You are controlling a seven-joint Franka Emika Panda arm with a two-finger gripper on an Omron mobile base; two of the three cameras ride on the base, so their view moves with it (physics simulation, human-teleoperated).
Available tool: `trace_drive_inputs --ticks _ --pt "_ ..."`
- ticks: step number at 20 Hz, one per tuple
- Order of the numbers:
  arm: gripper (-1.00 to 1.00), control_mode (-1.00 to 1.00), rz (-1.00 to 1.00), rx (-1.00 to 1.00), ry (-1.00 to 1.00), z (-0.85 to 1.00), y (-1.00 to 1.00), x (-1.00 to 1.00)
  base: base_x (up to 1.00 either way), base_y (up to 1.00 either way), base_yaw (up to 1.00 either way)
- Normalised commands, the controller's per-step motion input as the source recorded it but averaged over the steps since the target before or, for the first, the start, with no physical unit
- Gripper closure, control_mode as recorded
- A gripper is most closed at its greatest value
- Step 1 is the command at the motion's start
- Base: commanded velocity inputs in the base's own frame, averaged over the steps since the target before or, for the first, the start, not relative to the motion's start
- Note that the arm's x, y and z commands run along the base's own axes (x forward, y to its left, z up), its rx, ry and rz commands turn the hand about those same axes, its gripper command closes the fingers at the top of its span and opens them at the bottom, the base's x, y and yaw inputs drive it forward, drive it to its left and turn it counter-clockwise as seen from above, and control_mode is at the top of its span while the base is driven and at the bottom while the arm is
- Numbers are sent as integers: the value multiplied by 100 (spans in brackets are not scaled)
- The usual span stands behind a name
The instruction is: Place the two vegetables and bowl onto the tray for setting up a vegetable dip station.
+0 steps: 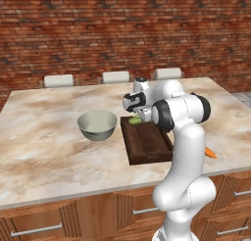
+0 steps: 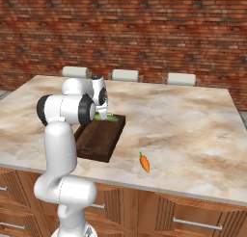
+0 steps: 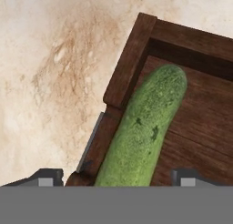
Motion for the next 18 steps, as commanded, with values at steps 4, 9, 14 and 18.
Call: trace_drive_inputs --ticks 4,9,14,18 --pt "-100 -100 0 0 -1 0 0 0 0 0 0" --pt "-100 -100 -1 0 -1 25 -13 -5 0 0 0" --pt "-100 -100 -9 0 0 48 -25 -26 0 0 0" --pt "-100 -100 -18 0 0 48 -33 -46 0 0 0"
